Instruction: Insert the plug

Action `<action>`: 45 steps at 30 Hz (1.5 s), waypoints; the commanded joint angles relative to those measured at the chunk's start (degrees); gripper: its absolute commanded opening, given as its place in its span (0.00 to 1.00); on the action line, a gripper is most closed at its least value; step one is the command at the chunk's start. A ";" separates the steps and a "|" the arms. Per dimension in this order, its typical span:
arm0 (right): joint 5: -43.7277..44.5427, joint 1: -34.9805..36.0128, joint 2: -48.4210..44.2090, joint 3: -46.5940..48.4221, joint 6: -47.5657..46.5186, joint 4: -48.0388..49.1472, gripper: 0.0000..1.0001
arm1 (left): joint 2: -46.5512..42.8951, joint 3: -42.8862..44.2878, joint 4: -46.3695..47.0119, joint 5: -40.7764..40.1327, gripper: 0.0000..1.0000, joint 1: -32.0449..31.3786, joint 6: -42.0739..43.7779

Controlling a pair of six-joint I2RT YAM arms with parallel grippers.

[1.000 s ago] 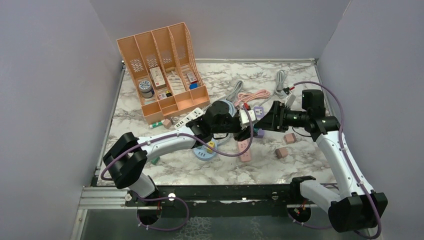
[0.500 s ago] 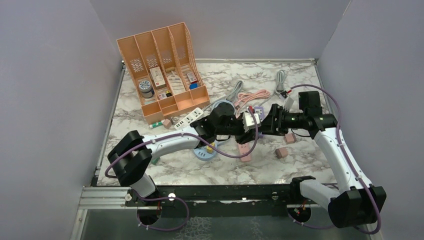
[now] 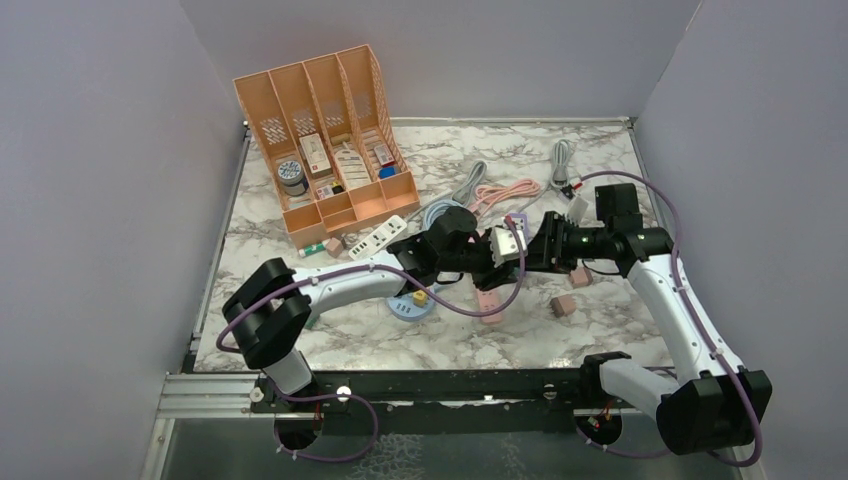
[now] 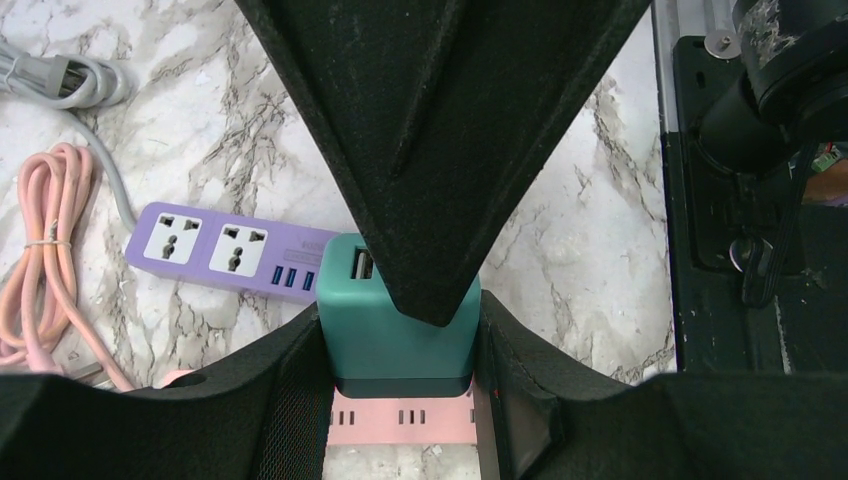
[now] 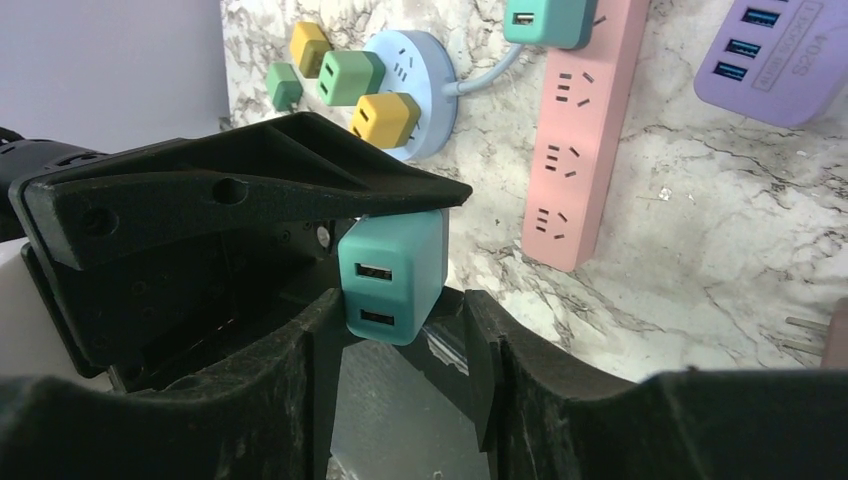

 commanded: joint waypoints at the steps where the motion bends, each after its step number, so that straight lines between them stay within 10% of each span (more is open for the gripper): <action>1: 7.21 -0.24 1.52 -1.97 -2.64 -0.92 0.47 | -0.42 4.14 3.50 0.85 0.19 0.06 1.48; 17: 7.51 1.23 3.69 -2.92 -0.23 2.10 0.46 | 1.77 9.70 3.61 1.97 0.19 -0.20 1.14; 25: 7.41 1.34 3.21 -1.91 -0.59 4.33 0.11 | 1.09 8.16 3.88 -0.59 0.38 -0.20 0.06; 31: 8.22 1.34 0.91 -1.17 -4.30 8.64 0.01 | -2.42 4.18 1.66 -12.14 0.66 -0.01 -6.22; 45: 27.32 10.88 2.07 6.06 -5.95 10.40 0.01 | -26.25 -7.63 -10.91 -40.57 0.71 1.93 -19.35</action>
